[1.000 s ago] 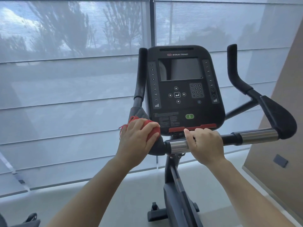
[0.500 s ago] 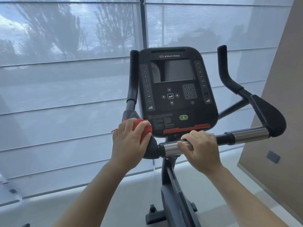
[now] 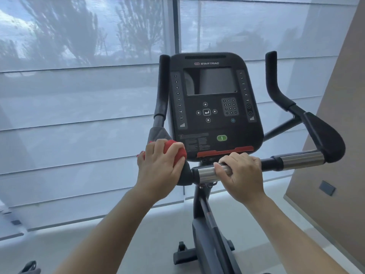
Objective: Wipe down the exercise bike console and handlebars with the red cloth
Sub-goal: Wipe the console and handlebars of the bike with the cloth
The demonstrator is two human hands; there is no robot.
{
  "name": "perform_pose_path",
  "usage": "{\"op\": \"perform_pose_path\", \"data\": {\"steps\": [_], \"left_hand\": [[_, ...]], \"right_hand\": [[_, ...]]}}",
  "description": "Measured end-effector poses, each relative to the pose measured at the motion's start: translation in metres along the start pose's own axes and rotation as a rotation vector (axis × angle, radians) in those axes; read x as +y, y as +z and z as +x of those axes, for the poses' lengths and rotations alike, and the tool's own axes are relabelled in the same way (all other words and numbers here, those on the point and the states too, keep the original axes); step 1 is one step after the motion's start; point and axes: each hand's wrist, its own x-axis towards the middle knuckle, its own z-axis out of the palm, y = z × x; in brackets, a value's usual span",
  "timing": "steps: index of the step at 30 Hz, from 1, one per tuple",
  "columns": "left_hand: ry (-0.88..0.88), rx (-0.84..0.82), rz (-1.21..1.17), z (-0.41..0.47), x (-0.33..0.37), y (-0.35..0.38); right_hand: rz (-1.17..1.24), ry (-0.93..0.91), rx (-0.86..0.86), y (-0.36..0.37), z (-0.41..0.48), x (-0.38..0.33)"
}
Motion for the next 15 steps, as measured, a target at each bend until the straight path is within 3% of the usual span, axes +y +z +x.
{"op": "perform_pose_path", "data": {"steps": [8,15], "left_hand": [[-0.014,-0.061,0.017,0.039,-0.009,-0.001],[-0.083,-0.094,0.104,0.065,-0.005,0.006]], "right_hand": [[-0.039,0.063,0.064,0.007,0.001,-0.004],[-0.019,0.053,0.010,0.004,0.000,-0.002]]}}
